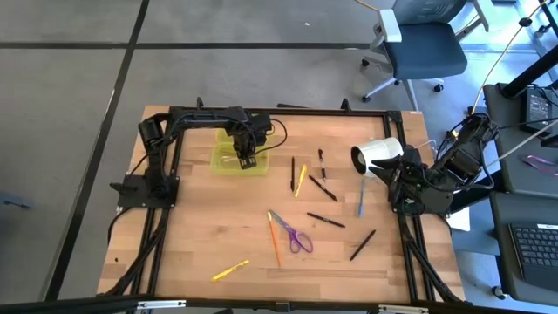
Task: Pick & place school supplies into a supply box
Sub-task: Put the light pink pencil into the yellow supply box, then put the left yellow pen into the yellow supply box
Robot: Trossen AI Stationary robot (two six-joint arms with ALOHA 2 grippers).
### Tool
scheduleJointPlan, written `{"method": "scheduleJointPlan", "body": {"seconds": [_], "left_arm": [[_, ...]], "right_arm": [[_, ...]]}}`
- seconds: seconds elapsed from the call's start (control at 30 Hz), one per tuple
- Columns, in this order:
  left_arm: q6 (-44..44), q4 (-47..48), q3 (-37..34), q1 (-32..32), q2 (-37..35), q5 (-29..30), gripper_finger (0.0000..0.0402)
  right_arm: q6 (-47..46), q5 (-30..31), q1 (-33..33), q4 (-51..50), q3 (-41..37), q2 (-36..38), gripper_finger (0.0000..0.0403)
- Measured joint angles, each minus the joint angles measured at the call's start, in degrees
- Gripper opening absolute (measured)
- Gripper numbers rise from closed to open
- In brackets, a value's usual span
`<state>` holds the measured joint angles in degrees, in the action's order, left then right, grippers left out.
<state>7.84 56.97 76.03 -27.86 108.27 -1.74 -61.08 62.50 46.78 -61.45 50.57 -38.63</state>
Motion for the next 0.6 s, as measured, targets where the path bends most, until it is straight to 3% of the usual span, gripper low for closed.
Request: {"method": "scheduleJointPlan", "body": {"seconds": [0.4,0.6], "left_arm": [[0.15,3.10,-0.02,-0.02,-0.50,-0.39,0.0092],[-0.96,4.99,-0.02,0.00,-7.81,-0.42,0.0094]], "right_arm": [[0.05,-0.07,0.00,-0.07,0.00,0.02,0.0122],[0.50,-0.11,0.01,-0.17,0.00,0.04,0.0122]]}}
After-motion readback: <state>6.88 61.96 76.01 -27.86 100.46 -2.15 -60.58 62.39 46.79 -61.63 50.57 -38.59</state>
